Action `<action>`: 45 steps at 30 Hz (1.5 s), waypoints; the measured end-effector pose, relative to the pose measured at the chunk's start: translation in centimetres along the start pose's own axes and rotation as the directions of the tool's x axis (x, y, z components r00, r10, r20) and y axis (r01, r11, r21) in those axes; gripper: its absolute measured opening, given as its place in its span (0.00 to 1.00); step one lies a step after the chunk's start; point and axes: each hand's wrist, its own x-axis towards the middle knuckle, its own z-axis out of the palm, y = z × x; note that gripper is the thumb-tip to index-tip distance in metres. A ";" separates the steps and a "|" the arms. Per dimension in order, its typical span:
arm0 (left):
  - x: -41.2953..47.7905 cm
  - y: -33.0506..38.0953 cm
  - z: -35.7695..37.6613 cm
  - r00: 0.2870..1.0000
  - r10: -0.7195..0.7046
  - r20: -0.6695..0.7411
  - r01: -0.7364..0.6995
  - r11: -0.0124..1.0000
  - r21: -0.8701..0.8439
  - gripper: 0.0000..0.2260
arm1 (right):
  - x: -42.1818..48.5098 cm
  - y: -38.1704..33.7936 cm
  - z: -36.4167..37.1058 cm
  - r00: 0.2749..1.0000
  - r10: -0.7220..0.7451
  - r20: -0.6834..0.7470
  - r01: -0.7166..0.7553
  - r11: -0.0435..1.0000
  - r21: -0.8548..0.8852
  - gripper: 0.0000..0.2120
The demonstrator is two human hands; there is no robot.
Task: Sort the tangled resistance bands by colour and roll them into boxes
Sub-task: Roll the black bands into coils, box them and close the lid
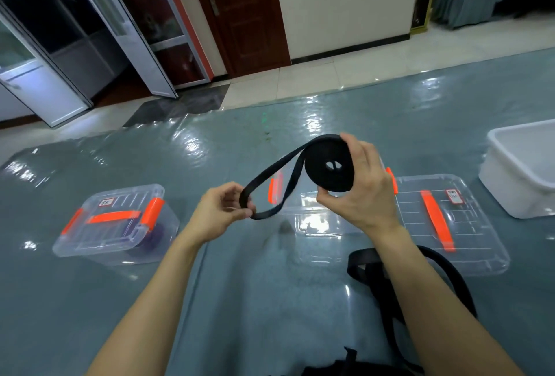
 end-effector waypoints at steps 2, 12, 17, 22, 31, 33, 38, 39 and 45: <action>0.2 -0.1 0.0 0.966 0.036 -0.255 -0.033 0.999 0.017 0.15 | -0.2 0.3 -0.2 1.000 0.012 0.006 -0.012 1.000 -0.019 0.46; -0.7 -0.8 -4.4 0.949 -0.314 0.030 0.259 0.831 0.492 0.25 | -0.4 -1.8 0.3 0.986 -0.162 0.039 0.162 0.987 0.012 0.42; -2.0 3.7 -3.8 0.993 -0.042 0.110 0.031 0.995 0.099 0.23 | -0.8 -5.1 1.3 0.958 -0.270 0.100 0.263 0.962 0.073 0.42; -1.5 10.1 -4.5 0.967 0.162 0.198 -0.146 0.985 -0.093 0.18 | -1.2 -7.2 2.0 0.935 -0.342 0.092 0.334 0.938 0.092 0.42; -0.9 11.7 -4.5 0.980 0.101 0.169 -0.143 0.957 0.252 0.08 | -1.0 -6.7 1.3 0.891 -0.154 0.427 0.099 0.984 0.148 0.61; -0.7 12.1 -4.4 0.981 0.095 0.171 -0.161 0.890 0.428 0.08 | -0.6 -6.6 1.0 0.899 -0.089 0.429 0.010 0.983 0.182 0.53; -0.6 13.2 -3.1 0.958 0.098 0.268 -0.258 0.697 0.669 0.08 | 0.0 -7.1 1.7 0.869 -0.048 0.493 -0.124 0.942 0.311 0.16; -0.5 13.3 -2.9 0.955 0.094 0.281 -0.267 0.685 0.678 0.08 | -0.1 -7.2 1.9 0.862 -0.041 0.505 -0.144 0.936 0.322 0.11; -0.2 13.6 -2.1 0.948 0.040 0.316 -0.266 0.647 0.715 0.08 | -0.4 -6.6 2.0 0.833 -0.029 0.552 -0.172 0.936 0.308 0.08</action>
